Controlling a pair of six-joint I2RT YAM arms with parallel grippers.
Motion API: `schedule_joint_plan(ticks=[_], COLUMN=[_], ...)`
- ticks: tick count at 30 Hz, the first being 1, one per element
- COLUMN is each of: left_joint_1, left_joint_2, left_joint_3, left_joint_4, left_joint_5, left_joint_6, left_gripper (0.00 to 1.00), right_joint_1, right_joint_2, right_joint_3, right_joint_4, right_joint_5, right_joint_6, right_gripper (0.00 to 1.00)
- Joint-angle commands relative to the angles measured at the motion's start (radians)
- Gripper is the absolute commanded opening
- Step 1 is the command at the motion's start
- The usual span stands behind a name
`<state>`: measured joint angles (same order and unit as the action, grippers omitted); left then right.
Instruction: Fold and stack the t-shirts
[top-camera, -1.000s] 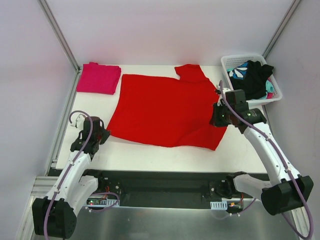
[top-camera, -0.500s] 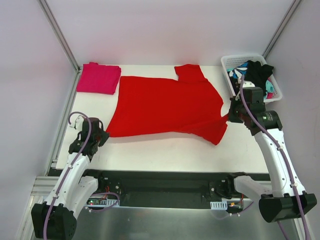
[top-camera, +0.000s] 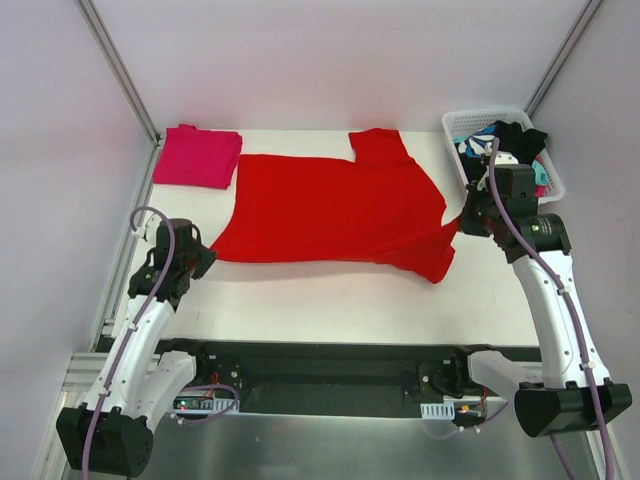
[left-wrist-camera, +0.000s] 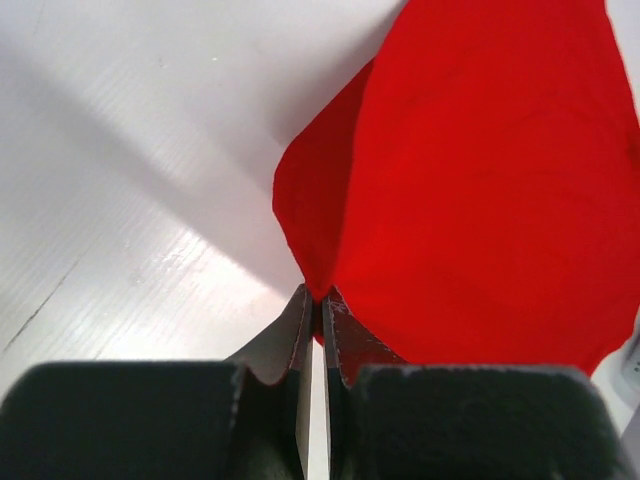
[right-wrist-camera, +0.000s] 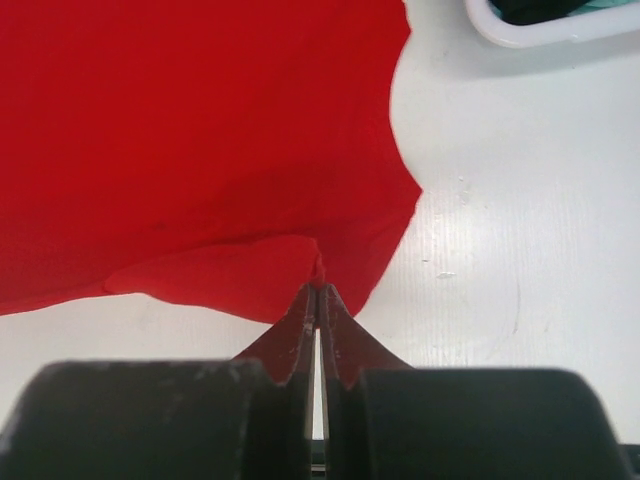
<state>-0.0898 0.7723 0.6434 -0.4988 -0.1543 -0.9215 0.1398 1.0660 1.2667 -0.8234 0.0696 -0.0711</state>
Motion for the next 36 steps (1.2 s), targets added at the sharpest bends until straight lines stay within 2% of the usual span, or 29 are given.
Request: schedule_joint_plan(ticks=[1, 6, 14, 19, 24, 28, 36], left_joint_1=[0.012, 0.012, 0.012, 0.012, 0.012, 0.012, 0.012], left_joint_2=[0.03, 0.039, 0.185, 0.335, 0.419, 0.485, 0.574], left_joint_3=[0.1, 0.16, 0.269, 0.343, 0.419, 0.47, 0.535], left_joint_4=[-0.035, -0.058, -0.08, -0.087, -0.104, -0.121, -0.135], left_joint_5=[0.033, 0.045, 0.107, 0.196, 0.168, 0.168, 0.173], left_joint_6=[0.042, 0.072, 0.139, 0.171, 0.219, 0.248, 0.262], left_gripper=[0.0, 0.0, 0.0, 0.0, 0.0, 0.0, 0.0], right_joint_1=[-0.011, -0.011, -0.009, -0.011, -0.025, -0.077, -0.08], right_joint_2=[0.014, 0.011, 0.031, 0.101, 0.176, 0.232, 0.365], right_joint_3=[0.06, 0.065, 0.085, 0.108, 0.166, 0.229, 0.326], right_joint_4=[0.018, -0.006, -0.033, -0.01, -0.002, -0.011, -0.037], right_joint_5=[-0.109, -0.165, -0.191, -0.243, -0.237, -0.3, -0.376], right_joint_6=[0.025, 0.01, -0.006, -0.003, -0.027, -0.029, -0.039], right_gripper=[0.01, 0.01, 0.01, 0.01, 0.01, 0.01, 0.01])
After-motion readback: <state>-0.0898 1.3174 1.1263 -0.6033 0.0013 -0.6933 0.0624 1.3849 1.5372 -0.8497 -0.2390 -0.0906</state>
